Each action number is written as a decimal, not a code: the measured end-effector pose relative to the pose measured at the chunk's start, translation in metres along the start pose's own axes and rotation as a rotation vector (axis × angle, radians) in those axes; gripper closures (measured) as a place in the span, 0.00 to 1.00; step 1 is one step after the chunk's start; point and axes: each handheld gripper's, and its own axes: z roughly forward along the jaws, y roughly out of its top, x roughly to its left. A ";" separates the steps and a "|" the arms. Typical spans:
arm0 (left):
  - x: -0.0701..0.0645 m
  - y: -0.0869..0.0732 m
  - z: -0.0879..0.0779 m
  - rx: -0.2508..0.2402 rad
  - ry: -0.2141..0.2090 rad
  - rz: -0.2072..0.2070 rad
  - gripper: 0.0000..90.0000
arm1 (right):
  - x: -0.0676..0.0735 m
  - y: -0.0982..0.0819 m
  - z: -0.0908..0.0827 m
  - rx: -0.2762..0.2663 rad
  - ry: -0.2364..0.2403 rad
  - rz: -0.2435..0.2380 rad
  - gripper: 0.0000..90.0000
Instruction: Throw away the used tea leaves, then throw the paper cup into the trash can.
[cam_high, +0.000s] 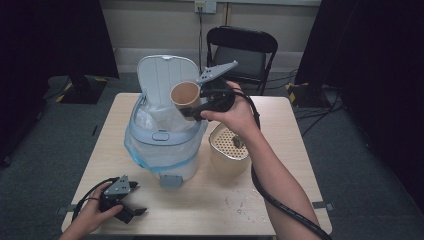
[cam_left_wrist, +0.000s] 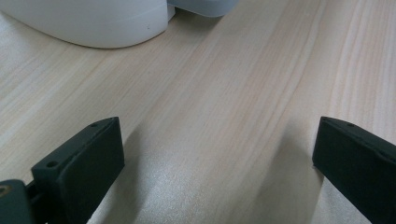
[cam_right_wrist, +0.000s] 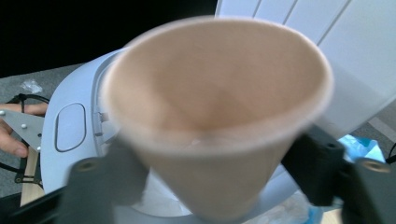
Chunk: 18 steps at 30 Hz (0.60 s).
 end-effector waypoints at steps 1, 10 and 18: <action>0.000 0.000 0.000 0.000 0.000 0.000 0.02 | 0.000 0.000 0.001 -0.002 0.003 0.011 0.26; -0.001 0.000 0.000 -0.003 0.003 -0.005 0.02 | -0.001 0.001 -0.005 -0.010 0.016 0.024 0.22; 0.000 0.000 0.000 -0.002 0.003 -0.005 0.02 | -0.009 -0.004 -0.014 -0.018 0.008 0.050 0.21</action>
